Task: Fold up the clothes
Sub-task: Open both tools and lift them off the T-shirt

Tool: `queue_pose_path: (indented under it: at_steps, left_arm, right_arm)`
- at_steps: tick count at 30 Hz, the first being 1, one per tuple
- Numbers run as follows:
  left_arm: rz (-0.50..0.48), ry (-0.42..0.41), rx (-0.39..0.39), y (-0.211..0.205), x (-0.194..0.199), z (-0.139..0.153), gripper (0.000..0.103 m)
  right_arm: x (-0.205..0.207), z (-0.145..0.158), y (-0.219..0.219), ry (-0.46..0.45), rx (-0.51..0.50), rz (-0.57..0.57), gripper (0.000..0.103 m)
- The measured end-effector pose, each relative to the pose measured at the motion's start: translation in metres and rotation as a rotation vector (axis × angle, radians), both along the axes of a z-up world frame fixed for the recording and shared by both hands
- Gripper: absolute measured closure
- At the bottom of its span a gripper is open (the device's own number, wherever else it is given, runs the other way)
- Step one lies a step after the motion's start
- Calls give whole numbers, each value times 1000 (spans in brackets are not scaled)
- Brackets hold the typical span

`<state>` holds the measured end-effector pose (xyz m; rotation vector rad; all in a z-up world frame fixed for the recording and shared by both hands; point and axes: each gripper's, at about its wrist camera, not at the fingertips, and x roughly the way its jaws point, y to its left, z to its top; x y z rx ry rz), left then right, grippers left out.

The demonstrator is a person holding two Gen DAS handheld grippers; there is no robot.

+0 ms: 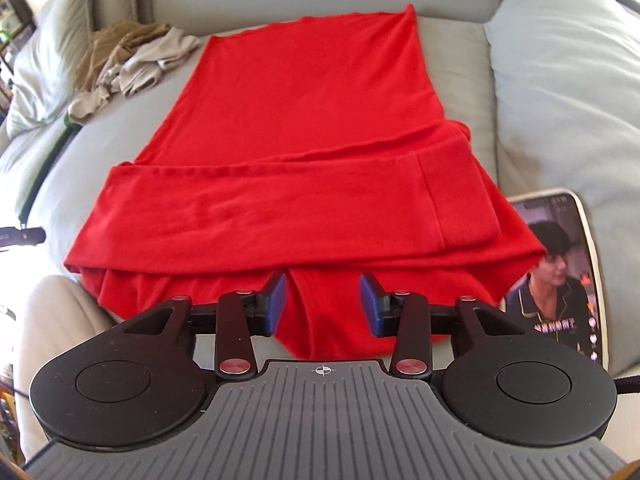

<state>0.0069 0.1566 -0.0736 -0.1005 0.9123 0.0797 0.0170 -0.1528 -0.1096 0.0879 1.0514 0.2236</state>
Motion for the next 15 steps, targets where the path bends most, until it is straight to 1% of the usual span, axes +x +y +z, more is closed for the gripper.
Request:
queue_pose_path:
  at_steps: [2, 3, 6, 7, 8, 9, 10, 11, 12, 13, 14, 15]
  left_arm:
    - [-91, -10, -6, -31, 8, -11, 83]
    - [-125, 4, 8, -45, 13, -20, 78]
    - [-176, 105, 109, -73, 18, -52, 78]
    - [-193, 108, 155, -77, 12, -56, 78]
    - [-216, 111, 189, -79, 6, -55, 78]
    - [-233, 139, 212, -79, -1, -54, 77]
    - [-244, 183, 217, -77, -7, -53, 75]
    - [-248, 240, 190, -71, -12, -54, 74]
    - [-257, 287, 152, -64, -20, -55, 74]
    - [-263, 316, 119, -57, -28, -55, 74]
    - [-262, 320, 97, -51, -35, -53, 74]
    - [-259, 303, 77, -46, -41, -47, 74]
  right_arm:
    - [10, -4, 11, 7, -33, 13, 58]
    - [15, -7, 15, 15, -51, 12, 58]
    - [24, -20, 20, 53, -97, 18, 55]
    - [22, -24, 20, 67, -113, 24, 52]
    - [18, -26, 19, 70, -122, 33, 51]
    - [12, -27, 17, 72, -131, 44, 51]
    - [5, -25, 16, 78, -136, 55, 48]
    - [-4, -24, 14, 88, -135, 66, 44]
    - [-13, -22, 10, 98, -130, 78, 43]
    - [-20, -20, 7, 111, -126, 87, 42]
    - [-26, -18, 3, 130, -117, 86, 42]
    - [-31, -16, -2, 154, -104, 78, 42]
